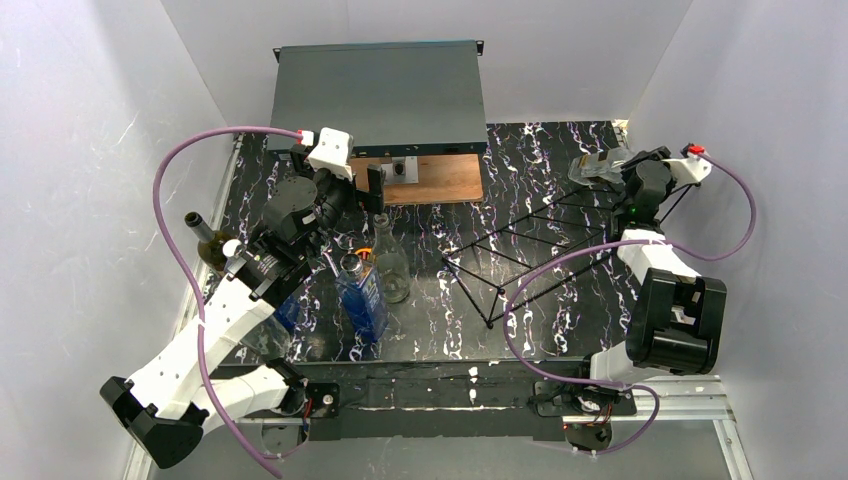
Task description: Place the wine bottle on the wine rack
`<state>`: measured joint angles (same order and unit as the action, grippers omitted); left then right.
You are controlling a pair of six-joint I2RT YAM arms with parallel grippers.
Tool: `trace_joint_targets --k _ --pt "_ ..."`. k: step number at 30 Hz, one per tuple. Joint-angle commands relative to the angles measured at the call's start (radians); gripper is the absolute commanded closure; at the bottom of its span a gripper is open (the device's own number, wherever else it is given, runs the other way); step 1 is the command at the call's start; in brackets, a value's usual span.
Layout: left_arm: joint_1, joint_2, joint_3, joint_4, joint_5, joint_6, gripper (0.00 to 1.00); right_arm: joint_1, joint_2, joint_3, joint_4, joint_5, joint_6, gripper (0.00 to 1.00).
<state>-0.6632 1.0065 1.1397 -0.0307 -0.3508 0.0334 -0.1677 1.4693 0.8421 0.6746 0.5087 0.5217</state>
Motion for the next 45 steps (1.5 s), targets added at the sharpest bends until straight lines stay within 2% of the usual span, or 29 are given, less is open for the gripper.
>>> trace_joint_targets --k 1,7,21,26,30,36,39,45 --pt "-0.007 -0.008 0.019 0.007 0.003 -0.004 0.02 -0.03 -0.033 0.028 -0.015 0.037 -0.011 0.99" --pt "-0.008 -0.006 0.02 0.006 0.007 -0.007 0.02 -0.044 -0.064 -0.023 0.052 0.039 0.062 0.99" --pt "-0.014 0.007 0.021 0.005 0.013 -0.013 0.02 -0.122 -0.128 -0.176 0.171 0.037 0.39 0.99" --pt "-0.016 0.013 0.02 0.002 0.02 -0.019 0.02 -0.122 -0.141 -0.22 0.232 0.037 0.4 0.99" --pt "-0.018 0.014 0.023 0.0 0.023 -0.024 0.02 -0.121 -0.142 -0.247 0.293 0.008 0.32 0.99" --pt "-0.02 0.016 0.032 -0.014 0.052 -0.026 0.02 -0.106 -0.11 -0.216 0.275 -0.133 0.263 0.99" --pt "-0.021 0.032 0.058 -0.034 0.159 -0.062 0.02 -0.095 -0.098 -0.183 0.19 -0.184 0.272 0.99" --pt "-0.023 0.13 0.143 -0.091 0.52 -0.123 0.02 -0.04 -0.114 -0.194 0.146 -0.203 0.306 0.99"
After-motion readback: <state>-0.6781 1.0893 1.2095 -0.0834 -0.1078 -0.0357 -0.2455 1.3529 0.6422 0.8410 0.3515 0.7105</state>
